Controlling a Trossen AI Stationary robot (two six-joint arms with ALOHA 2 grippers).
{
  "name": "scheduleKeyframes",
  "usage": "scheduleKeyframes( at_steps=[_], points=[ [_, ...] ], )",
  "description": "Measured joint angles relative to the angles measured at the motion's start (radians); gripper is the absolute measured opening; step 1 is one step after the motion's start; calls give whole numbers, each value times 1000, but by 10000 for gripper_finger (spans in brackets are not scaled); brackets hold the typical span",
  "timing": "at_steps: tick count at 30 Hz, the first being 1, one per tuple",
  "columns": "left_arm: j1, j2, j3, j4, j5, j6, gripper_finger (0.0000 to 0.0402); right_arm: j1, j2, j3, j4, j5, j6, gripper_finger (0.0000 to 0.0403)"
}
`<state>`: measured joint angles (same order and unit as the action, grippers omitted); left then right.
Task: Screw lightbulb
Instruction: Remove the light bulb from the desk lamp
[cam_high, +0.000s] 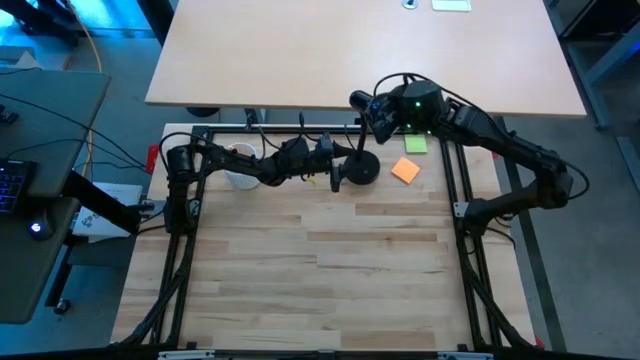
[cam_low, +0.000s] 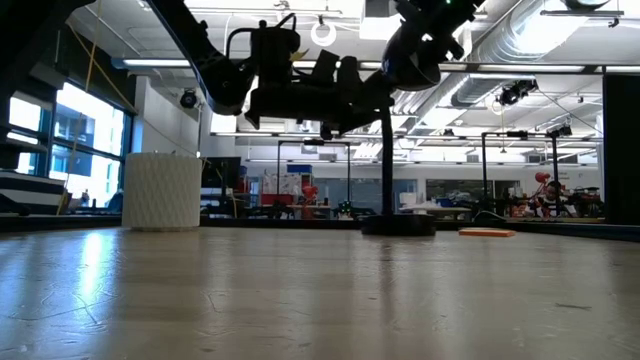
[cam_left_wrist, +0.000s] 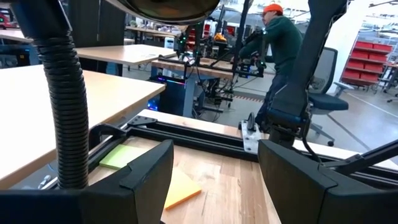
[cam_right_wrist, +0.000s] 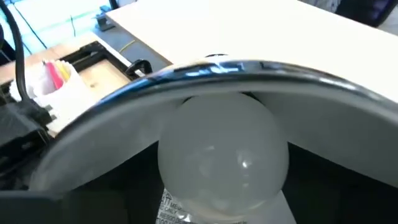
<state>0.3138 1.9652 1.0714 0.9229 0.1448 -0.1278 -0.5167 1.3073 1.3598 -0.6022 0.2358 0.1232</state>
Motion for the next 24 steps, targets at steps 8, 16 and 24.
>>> scheduleKeyframes(
  at_steps=[8,16,24],
  points=[
    [0,0,0,-11,0,0,229,25,-6,-1,-39,104,-348,250],
    [0,0,0,-11,0,0,229,154,-7,0,-120,398,-903,248],
    [0,0,0,-11,0,-1,229,323,-6,-1,-170,646,-1103,248]
  ],
)
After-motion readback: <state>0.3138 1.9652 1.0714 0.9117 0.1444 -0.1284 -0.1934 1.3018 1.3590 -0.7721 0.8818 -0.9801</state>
